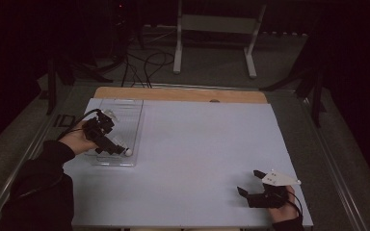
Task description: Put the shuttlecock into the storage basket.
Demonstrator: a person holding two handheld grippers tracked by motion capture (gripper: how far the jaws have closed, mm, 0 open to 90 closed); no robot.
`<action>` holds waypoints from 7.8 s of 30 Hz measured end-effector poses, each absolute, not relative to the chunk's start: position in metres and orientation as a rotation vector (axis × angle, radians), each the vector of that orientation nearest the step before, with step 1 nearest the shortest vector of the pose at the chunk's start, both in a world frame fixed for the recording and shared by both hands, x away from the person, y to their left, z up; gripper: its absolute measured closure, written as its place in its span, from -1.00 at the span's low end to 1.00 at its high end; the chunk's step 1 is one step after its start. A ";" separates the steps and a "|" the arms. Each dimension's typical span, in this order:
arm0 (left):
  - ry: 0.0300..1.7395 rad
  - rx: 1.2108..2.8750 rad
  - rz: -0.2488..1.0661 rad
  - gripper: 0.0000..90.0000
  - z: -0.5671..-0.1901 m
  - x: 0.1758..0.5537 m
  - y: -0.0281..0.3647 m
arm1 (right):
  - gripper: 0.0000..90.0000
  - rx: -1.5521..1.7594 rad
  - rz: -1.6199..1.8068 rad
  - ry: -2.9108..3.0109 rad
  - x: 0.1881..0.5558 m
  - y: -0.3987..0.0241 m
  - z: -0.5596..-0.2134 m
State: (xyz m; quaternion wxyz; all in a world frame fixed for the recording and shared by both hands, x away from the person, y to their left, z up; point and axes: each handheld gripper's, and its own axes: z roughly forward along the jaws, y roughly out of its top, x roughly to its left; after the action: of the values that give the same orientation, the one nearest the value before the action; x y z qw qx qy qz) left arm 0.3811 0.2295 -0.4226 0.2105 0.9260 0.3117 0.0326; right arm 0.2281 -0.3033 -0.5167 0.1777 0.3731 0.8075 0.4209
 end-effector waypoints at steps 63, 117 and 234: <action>0.665 2.383 0.072 -1.00 -0.412 0.356 0.156 | -0.78 1.053 1.186 2.291 0.228 -0.304 -0.517; 0.465 2.477 -0.026 -1.00 -0.460 0.307 0.108 | -0.78 1.053 1.189 2.293 0.228 -0.304 -0.517; 0.927 2.129 0.241 -1.00 -0.525 0.251 0.187 | -0.78 1.044 1.174 2.329 0.228 -0.300 -0.519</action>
State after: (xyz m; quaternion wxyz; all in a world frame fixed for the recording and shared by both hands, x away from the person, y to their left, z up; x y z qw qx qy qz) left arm 0.2505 0.1872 -0.5254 0.3927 0.8386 0.3653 0.0950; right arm 0.2285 -0.3000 -0.5189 0.1654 0.3663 0.8176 0.4122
